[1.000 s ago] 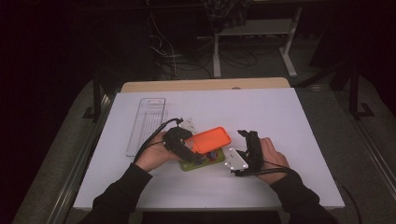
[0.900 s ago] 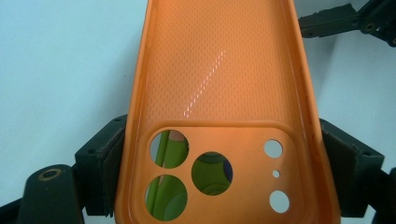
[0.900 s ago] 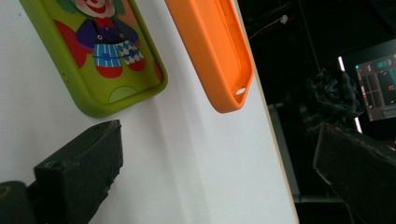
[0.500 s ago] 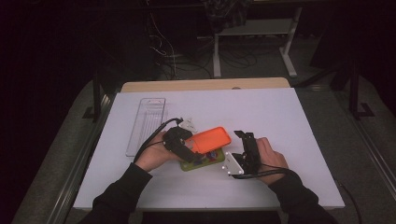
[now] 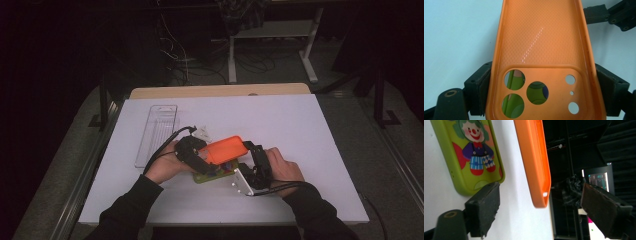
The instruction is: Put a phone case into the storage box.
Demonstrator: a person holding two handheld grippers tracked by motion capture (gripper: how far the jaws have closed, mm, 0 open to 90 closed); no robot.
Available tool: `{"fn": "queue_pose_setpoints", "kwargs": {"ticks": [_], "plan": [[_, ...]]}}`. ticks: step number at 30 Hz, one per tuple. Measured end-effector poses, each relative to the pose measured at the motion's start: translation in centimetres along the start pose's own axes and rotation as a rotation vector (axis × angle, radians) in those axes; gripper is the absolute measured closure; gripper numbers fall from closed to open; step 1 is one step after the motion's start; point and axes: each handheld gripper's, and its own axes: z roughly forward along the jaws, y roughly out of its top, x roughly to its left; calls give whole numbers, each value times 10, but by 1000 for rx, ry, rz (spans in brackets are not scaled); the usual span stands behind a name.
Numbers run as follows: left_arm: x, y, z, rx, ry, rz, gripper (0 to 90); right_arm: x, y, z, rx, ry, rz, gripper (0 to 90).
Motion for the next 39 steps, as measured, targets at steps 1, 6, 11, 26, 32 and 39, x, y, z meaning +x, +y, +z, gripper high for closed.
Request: {"fn": "queue_pose_setpoints", "kwargs": {"ticks": [1,6,11,26,32,39], "plan": [[0,0,0,1,-1,-2,159,0,1,1,-4,-2,-4,189],[-1,1,0,5,-3,5,159,3,7,7,-29,-27,-84,283],[0,0,-2,2,3,2,159,7,11,12,-32,-36,-129,406],[-2,1,0,-1,-2,5,159,15,16,13,-42,-50,-177,678],[-1,1,-1,12,-2,18,159,16,19,12,-37,-41,-192,771],[-3,1,1,23,3,32,153,18,19,12,-27,-43,-210,782]]}}
